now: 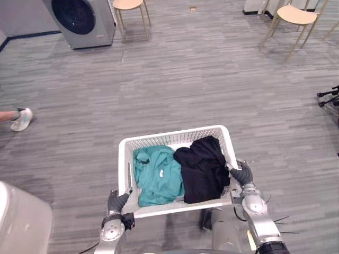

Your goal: Pick up the laundry basket with both hands and put the clothes into the washing machine.

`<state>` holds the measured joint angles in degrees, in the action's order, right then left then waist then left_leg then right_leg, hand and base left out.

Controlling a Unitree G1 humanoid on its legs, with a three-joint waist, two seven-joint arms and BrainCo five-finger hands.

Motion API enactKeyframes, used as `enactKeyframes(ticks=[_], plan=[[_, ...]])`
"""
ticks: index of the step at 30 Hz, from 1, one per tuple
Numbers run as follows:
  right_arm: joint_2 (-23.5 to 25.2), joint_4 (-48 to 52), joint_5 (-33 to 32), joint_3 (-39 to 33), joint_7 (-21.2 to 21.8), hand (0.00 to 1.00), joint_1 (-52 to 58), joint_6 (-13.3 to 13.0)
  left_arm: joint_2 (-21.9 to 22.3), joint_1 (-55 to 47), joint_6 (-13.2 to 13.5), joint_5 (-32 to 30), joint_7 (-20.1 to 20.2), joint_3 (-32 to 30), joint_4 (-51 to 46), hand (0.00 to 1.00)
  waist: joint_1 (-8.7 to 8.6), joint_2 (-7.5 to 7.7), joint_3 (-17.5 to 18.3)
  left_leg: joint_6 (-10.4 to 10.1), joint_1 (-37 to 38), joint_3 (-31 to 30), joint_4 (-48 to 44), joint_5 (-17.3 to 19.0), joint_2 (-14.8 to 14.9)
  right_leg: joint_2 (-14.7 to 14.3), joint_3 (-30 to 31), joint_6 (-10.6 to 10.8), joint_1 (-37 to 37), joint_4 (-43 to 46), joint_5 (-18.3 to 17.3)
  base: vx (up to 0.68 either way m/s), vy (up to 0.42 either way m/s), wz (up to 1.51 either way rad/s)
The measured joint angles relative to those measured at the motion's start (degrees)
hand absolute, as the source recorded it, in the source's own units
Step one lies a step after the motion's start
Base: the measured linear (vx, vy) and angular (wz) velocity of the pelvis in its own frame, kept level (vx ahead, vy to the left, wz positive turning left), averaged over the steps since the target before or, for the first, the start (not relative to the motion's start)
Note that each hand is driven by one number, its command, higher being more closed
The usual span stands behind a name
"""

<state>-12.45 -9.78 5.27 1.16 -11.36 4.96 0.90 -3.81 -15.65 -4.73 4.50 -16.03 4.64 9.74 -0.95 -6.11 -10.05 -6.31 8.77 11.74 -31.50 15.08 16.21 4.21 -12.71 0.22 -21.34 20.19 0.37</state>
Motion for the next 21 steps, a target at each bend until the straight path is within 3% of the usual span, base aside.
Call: enactKeyframes(ticks=[1,2,3,4,6,8,9,10,11,12,13,14,16,17,18,19,21], plan=[[-0.12,0.08,-0.17,-0.55,-0.13,1.0,0.42,0.03,0.67,0.17,-0.01,-0.23,0.01,0.22,0.57,1.0,0.13,-0.02,-0.4,-0.36,-5.5,-0.75,-13.3,-5.36,2.53,-0.54,-0.88,-0.27,3.81,-1.94,-1.42,0.53,-0.212,0.27],[-0.14,0.17,-0.27,-0.87,-0.17,1.0,0.69,0.03,0.9,0.45,0.0,-0.25,0.01,0.35,1.0,1.0,0.23,-0.16,-0.8,-0.12,-8.02,-0.33,-20.27,-5.14,3.89,-0.88,-1.35,-0.57,6.55,-3.53,-1.7,0.53,-0.12,0.31],[-0.15,1.06,-0.31,-1.03,-0.3,1.0,1.81,0.03,0.82,0.27,0.0,-0.26,0.02,0.73,1.22,1.0,0.67,0.01,-1.31,1.5,-12.26,1.26,-30.04,-4.13,5.19,-1.4,-2.03,-1.04,12.28,-7.59,-2.41,0.5,-0.044,0.4],[-0.11,3.15,-0.37,-1.03,-0.73,1.0,3.41,-0.01,0.53,0.31,0.03,-0.27,0.38,1.11,1.21,1.0,1.4,0.55,-1.8,4.26,-15.37,4.19,-32.85,-2.4,4.98,-1.19,-2.69,-0.58,17.58,-11.55,-2.8,0.49,-0.031,0.44],[-0.12,5.56,-0.41,-1.06,-0.97,1.0,4.11,-0.06,0.0,0.51,0.4,-0.26,0.99,1.28,0.77,1.0,2.13,1.13,-2.09,7.24,-21.25,6.5,-28.21,-0.48,3.29,-0.67,-4.32,0.29,22.41,-15.46,-3.36,0.48,0.026,0.47],[-0.23,6.19,-0.4,-1.28,-1.03,1.0,3.34,-0.08,0.01,0.89,0.46,-0.27,1.01,1.2,0.3,1.0,2.9,1.1,-2.1,7.69,-26.56,6.05,-15.32,-0.19,-1.22,1.03,-5.19,2.28,24.52,-16.57,-4.68,0.49,0.137,0.35],[-0.17,6.1,-0.4,-1.74,-1.09,1.0,3.31,-0.08,0.14,0.84,0.46,-0.67,1.12,1.23,-0.38,1.0,3.49,1.23,-2.18,4.68,-28.6,3.93,1.27,-2.66,-5.94,2.96,-6.3,4.24,26.46,-17.47,-5.86,0.35,0.161,0.27],[-0.11,6.04,-0.39,-1.85,-1.13,1.0,3.36,-0.08,0.14,0.73,0.45,-0.73,1.22,1.23,-0.52,1.0,3.51,1.15,-2.16,3.24,-28.63,2.92,8.54,-4.72,-7.42,3.46,-6.74,5.24,27.53,-17.86,-6.46,0.49,0.243,0.27],[0.56,5.42,-0.37,-1.93,-1.25,1.0,3.3,-0.04,-0.21,0.63,0.34,-0.84,1.31,1.21,-0.56,1.0,4.12,1.82,-2.4,4.71,-27.85,2.45,12.94,-12.77,-9.27,4.56,-6.5,6.66,29.39,-18.66,-7.13,0.58,0.246,0.18],[1.36,4.64,-0.33,-1.89,-1.72,1.0,3.24,-0.04,-1.37,0.78,0.17,-1.15,1.32,1.22,-0.91,1.0,4.85,3.7,-1.53,8.43,-26.6,2.94,13.41,-13.46,-12.48,6.44,-6.0,7.92,30.77,-20.05,-7.13,0.6,0.232,0.28],[1.34,4.71,-0.29,-2.0,-2.09,1.0,3.18,-0.13,-1.46,1.02,0.15,-1.45,1.33,1.23,-1.65,1.0,4.43,4.07,-1.37,10.83,-28.21,2.5,10.83,-12.69,-12.87,7.12,-6.12,8.56,31.21,-20.5,-6.53,0.6,0.248,0.59],[1.39,4.02,-0.31,-2.6,-2.37,1.0,2.56,-0.2,-1.14,1.5,0.03,-2.29,1.41,1.33,-2.18,1.0,3.53,4.28,-1.44,13.63,-31.05,2.82,3.46,-9.73,-12.69,7.79,-6.06,9.94,32.7,-20.35,-5.72,0.45,0.221,0.56],[1.75,3.21,0.18,-3.12,-2.19,1.0,1.88,-0.01,-0.82,0.73,-0.65,-3.04,1.54,1.75,-2.06,1.0,4.87,4.44,-1.53,13.76,-28.2,4.14,-0.56,-2.41,-12.63,10.25,-4.22,13.66,30.63,-8.15,-8.87,0.57,0.317,-0.09],[1.94,1.55,0.64,-3.12,-1.86,1.0,0.91,-0.14,-1.47,0.71,-0.84,-3.06,1.54,1.87,-1.63,1.0,4.79,4.86,-1.83,12.94,-22.69,5.29,0.63,2.21,-14.0,15.29,-2.47,8.71,22.47,15.55,-9.82,0.59,0.323,-0.37],[2.22,0.9,0.83,-3.12,-1.87,1.0,1.04,-0.13,-1.97,0.99,-1.09,-3.08,1.56,1.93,-1.62,1.0,4.42,5.35,-2.07,13.04,-20.07,5.37,1.68,2.85,-15.06,17.1,-2.11,6.15,19.29,25.16,-9.83,0.61,0.276,-0.1],[3.67,-0.87,0.85,-3.09,-2.03,1.0,1.15,-0.12,-3.21,0.66,-1.21,-3.16,1.56,2.01,-1.61,1.0,3.17,6.0,-2.04,13.04,-14.69,5.38,4.83,3.1,-16.62,18.12,-1.68,5.33,15.25,37.14,-10.14,0.55,0.149,0.13],[4.47,-1.19,0.94,-2.51,-1.84,1.0,1.3,-0.28,-4.79,0.34,-1.2,-3.21,1.56,2.13,-1.59,1.0,1.73,5.47,-1.86,13.04,-7.9,5.31,10.8,3.02,-17.28,16.21,-3.92,5.15,10.76,39.43,-11.55,0.56,0.124,0.02]])
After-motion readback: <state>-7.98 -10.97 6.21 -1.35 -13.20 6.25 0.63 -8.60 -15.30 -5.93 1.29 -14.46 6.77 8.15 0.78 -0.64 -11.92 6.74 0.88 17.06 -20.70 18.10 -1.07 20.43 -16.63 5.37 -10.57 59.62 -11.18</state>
